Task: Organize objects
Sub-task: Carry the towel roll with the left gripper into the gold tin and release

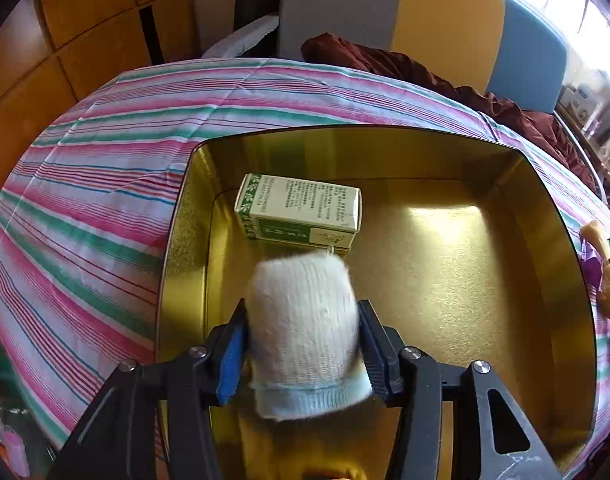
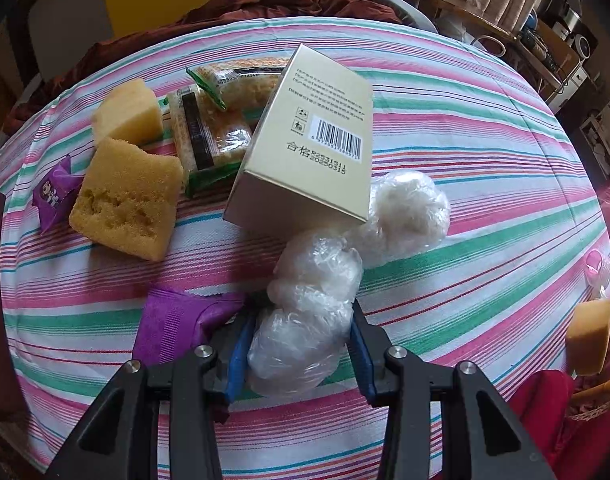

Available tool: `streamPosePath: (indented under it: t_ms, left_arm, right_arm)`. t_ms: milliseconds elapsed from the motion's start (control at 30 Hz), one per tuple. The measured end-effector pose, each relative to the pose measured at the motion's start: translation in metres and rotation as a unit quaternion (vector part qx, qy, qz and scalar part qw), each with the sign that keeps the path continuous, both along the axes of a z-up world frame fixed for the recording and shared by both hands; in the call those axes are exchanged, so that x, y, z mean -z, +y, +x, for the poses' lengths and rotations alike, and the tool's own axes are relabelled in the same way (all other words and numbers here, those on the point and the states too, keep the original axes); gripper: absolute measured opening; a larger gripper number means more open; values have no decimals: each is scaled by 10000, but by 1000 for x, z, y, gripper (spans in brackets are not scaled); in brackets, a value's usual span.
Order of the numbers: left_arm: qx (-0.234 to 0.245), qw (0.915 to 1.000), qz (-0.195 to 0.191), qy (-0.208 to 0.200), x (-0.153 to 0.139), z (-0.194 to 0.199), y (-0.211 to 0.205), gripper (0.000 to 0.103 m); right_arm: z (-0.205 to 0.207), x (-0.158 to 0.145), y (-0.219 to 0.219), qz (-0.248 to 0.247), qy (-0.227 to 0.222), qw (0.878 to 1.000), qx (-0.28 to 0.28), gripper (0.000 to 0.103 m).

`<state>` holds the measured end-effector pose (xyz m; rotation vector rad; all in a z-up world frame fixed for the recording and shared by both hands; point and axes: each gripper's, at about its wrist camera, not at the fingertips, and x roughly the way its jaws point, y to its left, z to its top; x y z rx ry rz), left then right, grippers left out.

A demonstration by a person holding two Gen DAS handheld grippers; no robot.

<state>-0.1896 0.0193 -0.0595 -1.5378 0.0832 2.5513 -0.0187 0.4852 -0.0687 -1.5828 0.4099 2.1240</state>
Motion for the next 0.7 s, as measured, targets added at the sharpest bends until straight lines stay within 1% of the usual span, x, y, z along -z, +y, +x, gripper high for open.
streamPosePath:
  t_ms: [33,100,200,333,400,500,533,567,600,700]
  left_arm:
    - [4,10000,1,50,-1,1,0,57]
    - [-12,9998,-25,173,-6,5,0,62]
    - [-47,9994,34,334,-13,10,-3,62]
    - [-107,9974,60,717,-29,32,-9,62]
    - [-133,9961,132,860,-35,44,-14,62]
    - [-99,9949,338,940,-38,64,-17,62]
    - [-73,9945,381,971,-39,70,-17,62]
    - [-45,9941,414,1000,-40,77,-16,62]
    - [9,9938,437,1019,-41,84,-16,63]
    - [158,9925,461,1124,-44,102,-15,63]
  right_arm:
    - [-2,0,-1,0,-1,10000,0,43]
    - [-1,1,-2,1,-1,10000,-1,43]
    - [-6,1,-5,0,0,10000,1,43]
    - [-9,0,-5,14,-2,10000,-10,43]
    - [-2,-2,-4,21,1,10000,-18,43]
    - [-2,-4,-6,25,12,10000,-39,41]
    - [4,-2,7,13,17,10000,-45,40]
    - [3,-3,7,-34,29,10000,-35,39]
    - [16,0,6,-111,47,9999,-9,38]
    - [25,-15,5,-261,264,9993,26,38]
